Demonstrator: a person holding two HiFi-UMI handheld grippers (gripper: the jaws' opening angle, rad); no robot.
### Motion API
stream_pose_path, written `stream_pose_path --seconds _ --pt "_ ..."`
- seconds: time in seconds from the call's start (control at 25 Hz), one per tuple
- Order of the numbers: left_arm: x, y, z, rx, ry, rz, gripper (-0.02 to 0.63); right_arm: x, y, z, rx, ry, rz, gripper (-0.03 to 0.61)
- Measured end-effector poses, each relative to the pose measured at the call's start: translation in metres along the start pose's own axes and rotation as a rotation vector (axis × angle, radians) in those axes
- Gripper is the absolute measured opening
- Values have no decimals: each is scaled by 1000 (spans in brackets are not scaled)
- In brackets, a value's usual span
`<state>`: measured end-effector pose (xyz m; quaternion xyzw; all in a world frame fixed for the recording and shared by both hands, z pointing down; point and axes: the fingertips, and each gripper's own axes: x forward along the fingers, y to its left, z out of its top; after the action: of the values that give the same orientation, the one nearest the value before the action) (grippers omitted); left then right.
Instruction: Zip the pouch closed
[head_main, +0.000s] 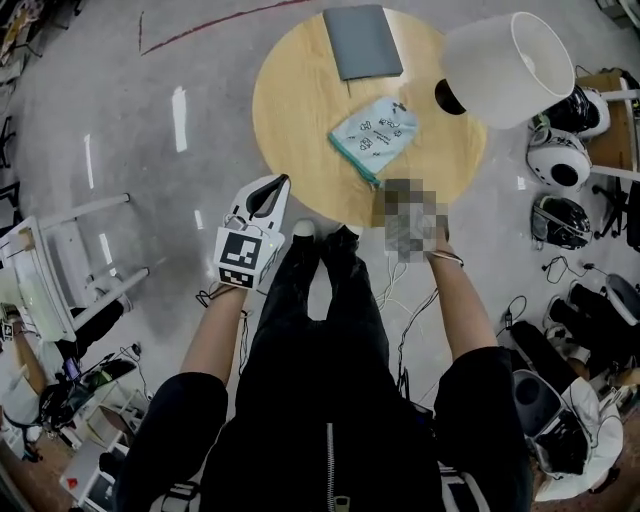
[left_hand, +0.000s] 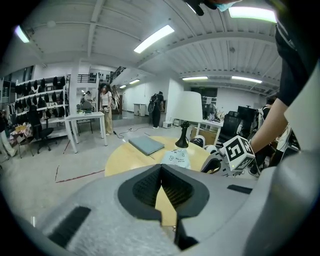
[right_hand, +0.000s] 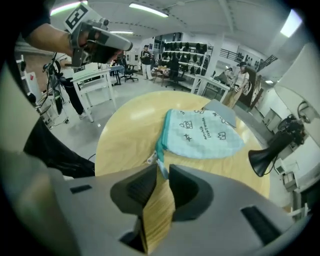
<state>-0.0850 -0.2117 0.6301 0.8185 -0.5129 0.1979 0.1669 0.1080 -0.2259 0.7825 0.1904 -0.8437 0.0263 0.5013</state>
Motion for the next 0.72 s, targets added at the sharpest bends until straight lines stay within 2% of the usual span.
stream_pose_path --seconds 0.36,0.52,0.6,0.72 --pt "-6 16 -5 -19 7 36 8 14 0 4 -8 24 51 92" --pt "-7 17 -6 -18 8 30 8 16 10 6 2 31 81 30" --pt "-9 22 -7 -12 7 28 8 19 18 12 1 31 83 20" --pt "-12 27 -6 1 3 18 8 18 22 24 62 6 75 18"
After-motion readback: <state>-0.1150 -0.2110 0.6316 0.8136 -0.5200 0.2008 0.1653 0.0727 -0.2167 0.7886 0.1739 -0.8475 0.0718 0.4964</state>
